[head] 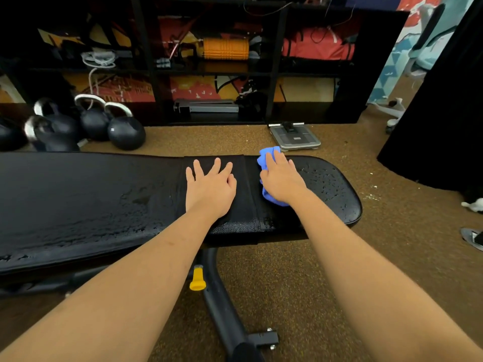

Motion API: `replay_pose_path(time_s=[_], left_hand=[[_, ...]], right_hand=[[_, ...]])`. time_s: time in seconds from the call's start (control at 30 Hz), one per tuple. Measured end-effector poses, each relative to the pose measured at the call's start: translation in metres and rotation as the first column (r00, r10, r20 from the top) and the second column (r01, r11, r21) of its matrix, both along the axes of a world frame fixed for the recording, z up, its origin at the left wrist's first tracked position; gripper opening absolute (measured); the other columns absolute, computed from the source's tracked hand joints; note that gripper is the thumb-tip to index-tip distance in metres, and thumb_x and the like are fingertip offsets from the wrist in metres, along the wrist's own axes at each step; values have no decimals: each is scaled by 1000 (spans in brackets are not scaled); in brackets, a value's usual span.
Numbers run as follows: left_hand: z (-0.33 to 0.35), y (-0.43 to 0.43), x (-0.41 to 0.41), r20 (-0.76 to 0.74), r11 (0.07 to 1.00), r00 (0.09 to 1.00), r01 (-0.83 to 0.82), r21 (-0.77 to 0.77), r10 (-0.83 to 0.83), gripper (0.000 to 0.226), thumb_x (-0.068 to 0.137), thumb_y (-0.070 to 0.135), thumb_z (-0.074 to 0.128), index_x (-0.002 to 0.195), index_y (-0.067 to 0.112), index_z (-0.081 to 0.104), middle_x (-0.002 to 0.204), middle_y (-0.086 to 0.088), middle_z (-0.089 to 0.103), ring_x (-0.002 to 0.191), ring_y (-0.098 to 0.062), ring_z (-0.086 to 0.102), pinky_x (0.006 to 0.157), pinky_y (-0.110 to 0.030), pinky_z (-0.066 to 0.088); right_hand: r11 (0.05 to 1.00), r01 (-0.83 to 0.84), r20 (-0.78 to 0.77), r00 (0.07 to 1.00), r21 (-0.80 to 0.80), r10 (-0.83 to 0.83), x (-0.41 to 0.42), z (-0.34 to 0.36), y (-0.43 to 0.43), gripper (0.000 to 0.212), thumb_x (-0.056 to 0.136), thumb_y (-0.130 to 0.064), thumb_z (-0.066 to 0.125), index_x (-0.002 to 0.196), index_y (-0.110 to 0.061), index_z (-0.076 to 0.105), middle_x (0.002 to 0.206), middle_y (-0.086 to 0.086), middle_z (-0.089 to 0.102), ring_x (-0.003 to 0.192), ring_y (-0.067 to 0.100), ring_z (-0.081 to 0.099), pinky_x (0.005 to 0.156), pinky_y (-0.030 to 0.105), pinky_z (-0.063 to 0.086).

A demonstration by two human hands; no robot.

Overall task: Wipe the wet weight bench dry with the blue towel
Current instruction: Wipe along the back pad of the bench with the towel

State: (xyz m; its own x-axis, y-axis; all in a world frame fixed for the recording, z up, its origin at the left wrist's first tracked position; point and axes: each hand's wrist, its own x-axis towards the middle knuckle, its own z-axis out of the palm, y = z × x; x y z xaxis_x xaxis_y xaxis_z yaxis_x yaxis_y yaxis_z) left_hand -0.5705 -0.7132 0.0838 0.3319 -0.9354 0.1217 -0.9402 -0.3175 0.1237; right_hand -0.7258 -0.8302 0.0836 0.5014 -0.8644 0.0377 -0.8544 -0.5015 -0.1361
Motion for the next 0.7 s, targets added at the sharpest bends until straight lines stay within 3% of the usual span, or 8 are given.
replay_pose_path(time_s=[0.1,0.23,0.33,0.47,0.53,0.7], left_hand=[[-1,0,0,3,1000,1000,-1,-3,1,53,104,44,15,157,36,16,166,5,13,150,-45,3,121,-57,4],[-2,0,1,10,1000,1000,7,-9,-7,53,104,44,15,157,35,17,166,4,14,150,-45,3,121,-57,4],[-2,-1,1,17,1000,1000,3,-9,-3,53,104,44,15,157,35,16,166,4,14,150,-45,3,121,-57,4],[-2,-1,1,11,1000,1000,-4,-15,4,53,104,45,15,157,36,16,166,5,14,150,-45,3,122,-57,4],[-2,-1,1,3,1000,1000,-2,-11,2,53,105,44,15,157,36,16,166,5,13,150,-45,2,122,-57,4],[0,-3,2,-8,1000,1000,-7,27,7,52,106,42,12,158,34,14,166,5,10,149,-46,0,121,-58,3]], right_hand=[[996,-34,23,999,-84,36,-33,-2,70,74,85,-40,6,142,-2,34,150,18,31,135,32,33,114,47,24],[996,-43,13,999,-84,44,-58,-6,119,74,89,-38,6,151,-4,27,156,16,27,145,30,26,119,46,20],[996,-56,11,998,-70,57,-43,1,90,74,87,-38,6,148,-3,29,155,16,28,143,30,25,119,47,16],[999,-31,-52,998,-16,30,-14,2,9,57,101,-28,25,152,-5,16,161,14,9,149,27,8,120,47,7],[1000,-7,-65,998,-1,7,-5,3,-17,55,102,-28,25,151,-6,21,162,15,9,150,26,5,120,48,5],[1000,-7,-41,999,26,8,-17,5,20,57,98,-29,23,148,-3,27,159,18,15,145,33,16,119,49,13]])
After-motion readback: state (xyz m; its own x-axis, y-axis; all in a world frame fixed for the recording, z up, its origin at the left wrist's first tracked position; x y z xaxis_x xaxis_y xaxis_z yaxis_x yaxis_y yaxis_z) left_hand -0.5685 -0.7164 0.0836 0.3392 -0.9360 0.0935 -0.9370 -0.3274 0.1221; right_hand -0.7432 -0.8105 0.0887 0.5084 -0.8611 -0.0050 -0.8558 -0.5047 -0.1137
